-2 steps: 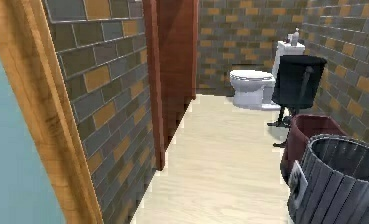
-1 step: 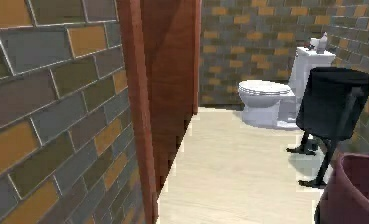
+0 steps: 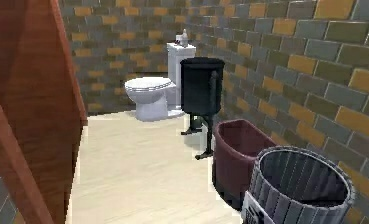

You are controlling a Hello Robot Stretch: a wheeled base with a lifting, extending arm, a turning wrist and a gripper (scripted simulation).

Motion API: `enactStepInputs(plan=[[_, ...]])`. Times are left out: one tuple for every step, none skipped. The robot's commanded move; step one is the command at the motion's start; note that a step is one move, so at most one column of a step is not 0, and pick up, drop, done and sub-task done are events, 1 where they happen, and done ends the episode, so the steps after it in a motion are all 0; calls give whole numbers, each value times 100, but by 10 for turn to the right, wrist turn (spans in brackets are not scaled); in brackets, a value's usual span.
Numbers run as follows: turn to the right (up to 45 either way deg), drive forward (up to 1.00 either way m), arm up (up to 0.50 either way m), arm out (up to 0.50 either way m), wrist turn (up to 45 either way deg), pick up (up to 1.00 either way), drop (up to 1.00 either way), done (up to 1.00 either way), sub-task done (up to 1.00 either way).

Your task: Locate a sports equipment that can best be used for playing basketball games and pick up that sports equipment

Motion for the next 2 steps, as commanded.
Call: enactStepInputs(plan=[[0,10,0,0,0,0,0,0,0],[450,0,0,0,0,0,0,0,0]])
